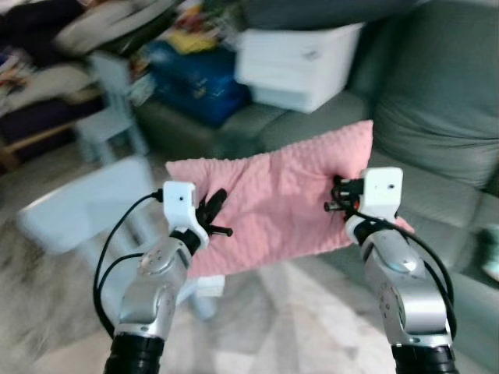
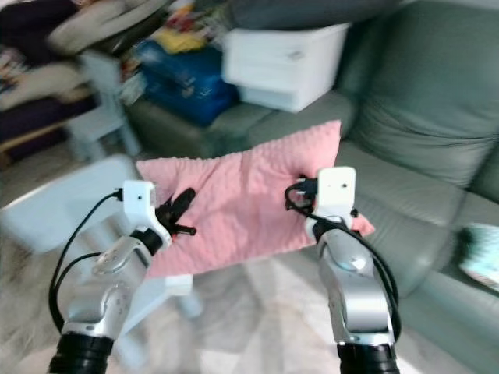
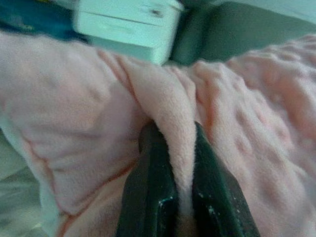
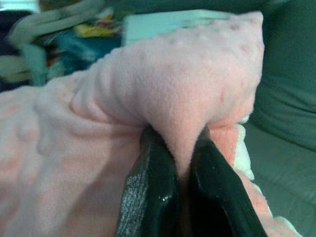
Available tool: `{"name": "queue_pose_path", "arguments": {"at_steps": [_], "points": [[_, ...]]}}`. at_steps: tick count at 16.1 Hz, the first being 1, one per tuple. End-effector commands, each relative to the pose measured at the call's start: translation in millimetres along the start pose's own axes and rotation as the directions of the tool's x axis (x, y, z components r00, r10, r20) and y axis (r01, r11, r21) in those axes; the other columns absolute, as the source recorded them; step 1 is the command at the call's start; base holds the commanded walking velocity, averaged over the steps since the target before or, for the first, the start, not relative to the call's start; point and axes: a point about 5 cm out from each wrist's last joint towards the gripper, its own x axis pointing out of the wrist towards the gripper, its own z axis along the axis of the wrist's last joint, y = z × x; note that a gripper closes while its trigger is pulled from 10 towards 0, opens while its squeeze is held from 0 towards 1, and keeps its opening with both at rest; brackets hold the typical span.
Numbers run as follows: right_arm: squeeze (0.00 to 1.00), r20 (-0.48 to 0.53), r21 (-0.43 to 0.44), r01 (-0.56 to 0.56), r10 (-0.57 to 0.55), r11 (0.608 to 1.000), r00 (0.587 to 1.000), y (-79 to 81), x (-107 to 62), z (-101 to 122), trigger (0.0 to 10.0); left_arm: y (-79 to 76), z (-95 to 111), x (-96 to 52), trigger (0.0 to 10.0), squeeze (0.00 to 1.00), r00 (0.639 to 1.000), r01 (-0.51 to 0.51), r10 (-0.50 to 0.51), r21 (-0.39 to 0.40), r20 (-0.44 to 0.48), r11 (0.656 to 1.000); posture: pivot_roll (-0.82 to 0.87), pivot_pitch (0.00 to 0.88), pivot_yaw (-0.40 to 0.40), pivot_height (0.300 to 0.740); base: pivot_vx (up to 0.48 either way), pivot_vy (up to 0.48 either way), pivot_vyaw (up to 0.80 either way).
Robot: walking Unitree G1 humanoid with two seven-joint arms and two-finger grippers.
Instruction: Move the pillow to the sofa
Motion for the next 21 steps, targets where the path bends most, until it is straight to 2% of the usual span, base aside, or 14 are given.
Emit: {"name": "queue_pose_path", "arguments": {"at_steps": [1, 7, 16, 21], "points": [[0.00, 0.026, -0.001, 0.005, -0.005, 1.000, 1.000, -1.7, -0.9, 6.8, 10.0, -9.6, 4.6, 4.2, 10.0, 0.00, 0.999, 0.047, -0.047, 0.001, 0.015, 0.999, -0.08, 0.000, 0.053, 0.740, 0.405, 0.000, -0.79], [0.00, 0.027, 0.003, 0.006, -0.006, 1.000, 1.000, -1.0, -1.4, 6.3, 10.0, -9.5, 5.4, 3.8, 10.0, 0.00, 0.998, 0.055, -0.055, -0.009, 0.020, 0.998, -0.08, 0.000, 0.057, 0.740, 0.458, 0.000, -0.72], [0.00, 0.030, 0.005, 0.007, -0.007, 1.000, 1.000, -0.4, -1.5, 6.6, 10.0, -9.8, 4.8, 4.1, 10.0, 0.00, 0.998, 0.058, -0.058, -0.004, 0.009, 0.998, -0.08, 0.000, 0.060, 0.740, 0.445, 0.000, 0.00], [0.00, 0.030, 0.005, 0.006, -0.006, 1.000, 1.000, 0.2, -1.4, 6.8, 10.0, -9.7, 0.9, 6.0, 10.0, 0.00, 0.999, 0.029, -0.029, 0.011, -0.016, 1.000, -0.08, 0.000, 0.059, 0.740, 0.000, 0.000, 0.00]]}}
